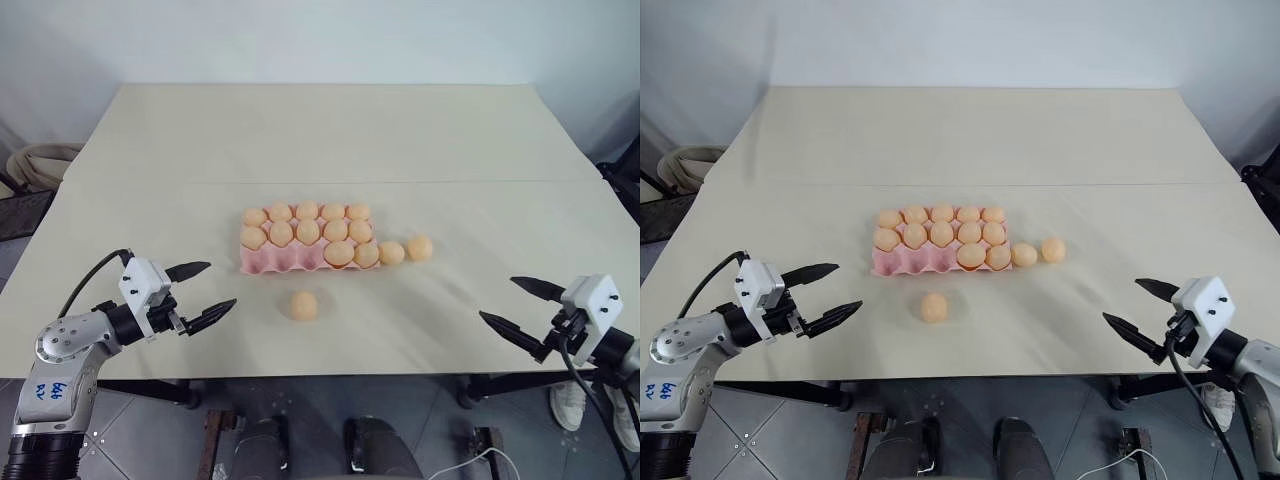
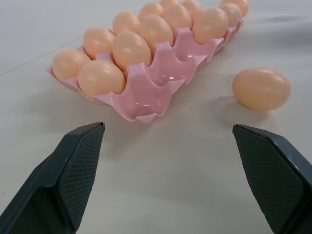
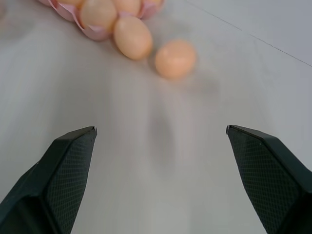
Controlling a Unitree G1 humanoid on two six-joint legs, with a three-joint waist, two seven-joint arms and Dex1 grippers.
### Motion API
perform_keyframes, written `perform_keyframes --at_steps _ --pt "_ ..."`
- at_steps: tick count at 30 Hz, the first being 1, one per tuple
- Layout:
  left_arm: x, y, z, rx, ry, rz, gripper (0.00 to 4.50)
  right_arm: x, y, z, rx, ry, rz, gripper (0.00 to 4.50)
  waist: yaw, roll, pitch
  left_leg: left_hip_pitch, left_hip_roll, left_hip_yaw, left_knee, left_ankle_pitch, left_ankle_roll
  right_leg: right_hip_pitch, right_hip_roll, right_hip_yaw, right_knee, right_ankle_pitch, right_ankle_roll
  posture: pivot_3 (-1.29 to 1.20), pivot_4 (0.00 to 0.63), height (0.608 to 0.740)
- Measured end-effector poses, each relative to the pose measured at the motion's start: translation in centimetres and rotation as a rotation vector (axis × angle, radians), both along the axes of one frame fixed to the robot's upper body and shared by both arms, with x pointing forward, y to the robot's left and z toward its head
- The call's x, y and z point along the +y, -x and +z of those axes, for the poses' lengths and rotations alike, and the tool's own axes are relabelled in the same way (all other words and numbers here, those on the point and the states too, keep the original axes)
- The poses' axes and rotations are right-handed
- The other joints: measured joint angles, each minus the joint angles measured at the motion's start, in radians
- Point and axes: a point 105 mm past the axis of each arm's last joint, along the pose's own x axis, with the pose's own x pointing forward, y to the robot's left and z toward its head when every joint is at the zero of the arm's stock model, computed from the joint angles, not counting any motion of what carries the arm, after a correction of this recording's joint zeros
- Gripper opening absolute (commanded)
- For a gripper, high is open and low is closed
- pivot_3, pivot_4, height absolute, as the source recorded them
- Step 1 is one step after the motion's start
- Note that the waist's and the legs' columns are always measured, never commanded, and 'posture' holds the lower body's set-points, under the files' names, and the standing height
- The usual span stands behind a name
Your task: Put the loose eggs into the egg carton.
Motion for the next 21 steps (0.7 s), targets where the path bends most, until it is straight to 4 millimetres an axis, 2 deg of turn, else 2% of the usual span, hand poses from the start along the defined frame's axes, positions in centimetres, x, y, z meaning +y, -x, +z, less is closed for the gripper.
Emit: perform_keyframes --at_steps 5,11,15,21 --pt "-0.5 -0.1 0.3 0.0 0.003 -0.013 4.5 1.6 -2.3 1.2 -0.014 -0.036 0.006 4.45 0.002 0.0 0.0 -0.001 0.0 0.0 0.0 0.0 0.0 -0.002 0.0 0.0 0.0 0.0 -0.001 0.0 0.15 0.74" --pt "-1.6 0.1 1.5 -0.047 -0.011 -0.047 4.5 3.4 -6.9 1.8 0.069 -0.093 -0.04 4.45 -0.001 0.0 0.0 -0.001 0.0 0.0 -0.001 0.0 -0.001 -0.002 0.0 0.0 0.0 -0.001 -0.001 0.0 0.15 0.74" --pt "-2.0 0.2 1.3 -0.032 -0.007 -0.051 4.5 4.6 -9.7 1.3 0.115 -0.099 -0.063 4.45 -0.001 0.0 0.0 -0.002 0.0 0.0 -0.001 -0.001 -0.001 -0.003 0.0 0.0 -0.001 -0.001 -0.001 0.0 0.15 0.74" --pt "-2.9 0.7 1.6 -0.047 -0.003 -0.065 4.5 6.1 -11.9 0.4 0.175 -0.096 -0.068 4.45 -0.001 0.001 0.0 -0.003 0.0 0.001 -0.001 0.001 0.004 -0.004 0.0 -0.001 -0.001 -0.001 -0.001 0.0 0.15 0.74"
